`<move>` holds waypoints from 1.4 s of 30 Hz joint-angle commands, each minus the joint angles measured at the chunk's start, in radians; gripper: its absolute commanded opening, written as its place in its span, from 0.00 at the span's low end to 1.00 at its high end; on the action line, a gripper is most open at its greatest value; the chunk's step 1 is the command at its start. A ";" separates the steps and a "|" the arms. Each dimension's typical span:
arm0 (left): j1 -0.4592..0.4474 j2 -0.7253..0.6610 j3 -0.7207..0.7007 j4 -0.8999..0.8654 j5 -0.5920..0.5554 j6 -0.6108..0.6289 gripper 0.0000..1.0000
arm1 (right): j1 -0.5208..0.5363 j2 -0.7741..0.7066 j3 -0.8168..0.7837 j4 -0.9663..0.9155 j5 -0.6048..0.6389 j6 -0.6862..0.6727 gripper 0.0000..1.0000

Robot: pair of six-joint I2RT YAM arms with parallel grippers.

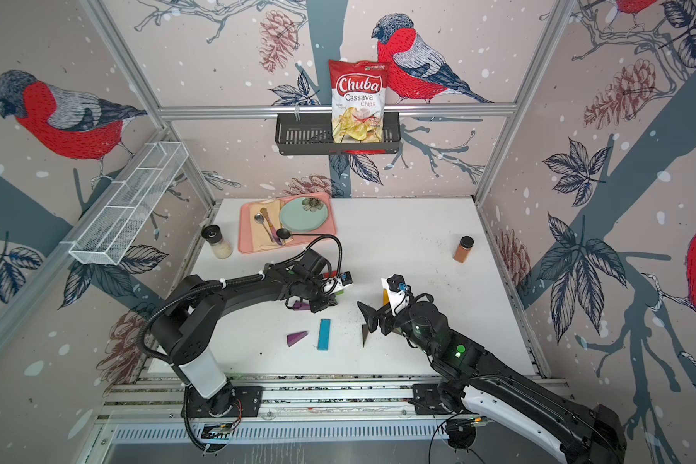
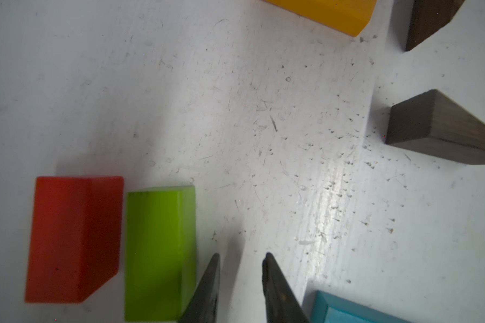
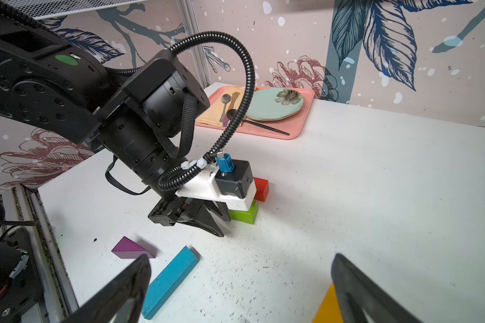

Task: Assemble a small pinwheel with building blocks
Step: Assemble the building block at the center of the board.

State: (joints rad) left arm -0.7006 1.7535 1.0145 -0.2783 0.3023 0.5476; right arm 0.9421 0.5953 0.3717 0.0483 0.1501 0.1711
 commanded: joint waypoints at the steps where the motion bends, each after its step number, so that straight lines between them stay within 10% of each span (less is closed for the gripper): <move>1: -0.002 0.025 0.014 0.023 -0.036 -0.011 0.27 | 0.001 -0.007 0.000 0.026 0.001 0.000 1.00; 42: 0.035 0.055 0.073 0.021 0.009 0.006 0.29 | -0.010 -0.008 -0.010 0.031 0.001 0.004 0.99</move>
State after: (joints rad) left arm -0.6708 1.8423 1.0977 -0.2653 0.2447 0.5388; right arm 0.9329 0.5888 0.3630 0.0509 0.1505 0.1711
